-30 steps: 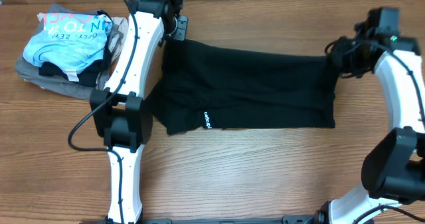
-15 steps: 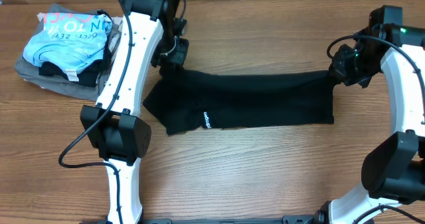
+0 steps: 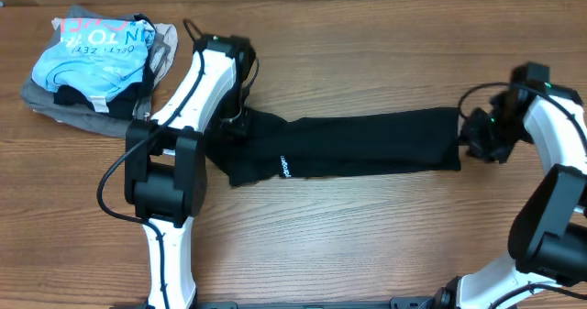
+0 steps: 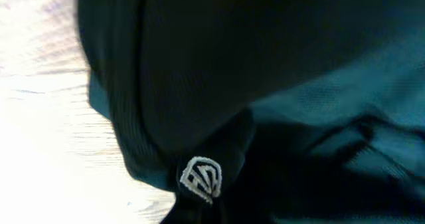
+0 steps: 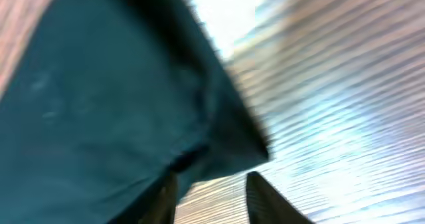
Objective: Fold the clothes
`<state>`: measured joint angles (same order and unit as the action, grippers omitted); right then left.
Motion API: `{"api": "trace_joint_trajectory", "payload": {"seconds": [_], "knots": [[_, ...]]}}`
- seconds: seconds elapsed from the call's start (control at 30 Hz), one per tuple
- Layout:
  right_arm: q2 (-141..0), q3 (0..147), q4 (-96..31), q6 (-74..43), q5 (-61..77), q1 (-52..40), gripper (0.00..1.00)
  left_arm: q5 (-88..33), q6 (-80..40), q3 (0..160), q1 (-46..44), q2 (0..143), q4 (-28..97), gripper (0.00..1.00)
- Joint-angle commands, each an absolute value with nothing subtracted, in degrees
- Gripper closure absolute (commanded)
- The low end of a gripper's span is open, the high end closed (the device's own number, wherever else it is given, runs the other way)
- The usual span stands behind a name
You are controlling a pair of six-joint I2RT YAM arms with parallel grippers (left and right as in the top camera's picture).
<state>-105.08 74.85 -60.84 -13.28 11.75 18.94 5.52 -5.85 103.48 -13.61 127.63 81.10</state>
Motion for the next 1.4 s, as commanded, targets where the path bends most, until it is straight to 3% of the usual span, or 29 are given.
{"api": "trace_joint_trajectory", "payload": {"seconds": [0.0,0.07,0.1,0.2,0.33,0.6,0.63,0.67,0.7,0.73,0.8,0.87,1.37], "knots": [[-104.7,74.1,-58.8,-11.4,13.4,20.6,0.51,6.3,-7.7,100.2,-12.9,127.2,79.4,0.68],[-104.7,74.1,-57.1,-10.1,14.6,20.6,0.39,6.2,-7.7,99.8,-13.1,127.2,79.2,0.46],[-104.9,74.1,-56.3,-9.6,14.7,20.6,0.3,6.2,-7.7,99.8,-13.1,127.2,79.2,0.39],[-105.6,73.4,-53.6,-8.0,16.1,19.9,0.17,6.2,-7.7,100.5,-13.1,127.2,79.0,0.23],[-107.7,72.6,-51.9,-6.8,17.1,18.6,0.12,6.2,-8.4,103.9,-12.5,127.2,80.6,0.13],[-114.1,72.6,-50.3,-5.5,17.0,16.7,0.1,6.2,-9.8,121.0,-12.3,124.6,86.8,0.09],[-114.9,72.6,-50.3,-5.5,17.1,16.6,0.13,6.2,-10.5,123.8,-12.3,124.0,87.4,0.08],[-115.4,72.6,-50.4,-5.5,17.1,16.5,0.24,6.2,-11.0,126.4,-12.3,123.5,87.9,0.08],[-115.8,72.6,-50.6,-5.5,17.1,16.6,0.36,6.2,-11.0,128.4,-12.3,122.9,88.2,0.08],[-115.9,72.6,-50.9,-5.7,17.1,16.6,0.57,6.2,-11.3,130.4,-12.3,122.1,88.5,0.08],[-115.8,72.6,-51.5,-5.8,17.3,16.6,0.8,6.2,-11.4,133.4,-12.3,120.4,88.7,0.08],[-115.7,72.6,-52.1,-6.0,18.2,16.6,0.96,6.2,-11.4,134.9,-12.3,118.7,88.6,0.08],[-110.5,85.9,-66.3,-5.8,25.5,32.4,0.96,9.6,-11.4,135.2,-11.1,115.1,86.6,0.02]]}}
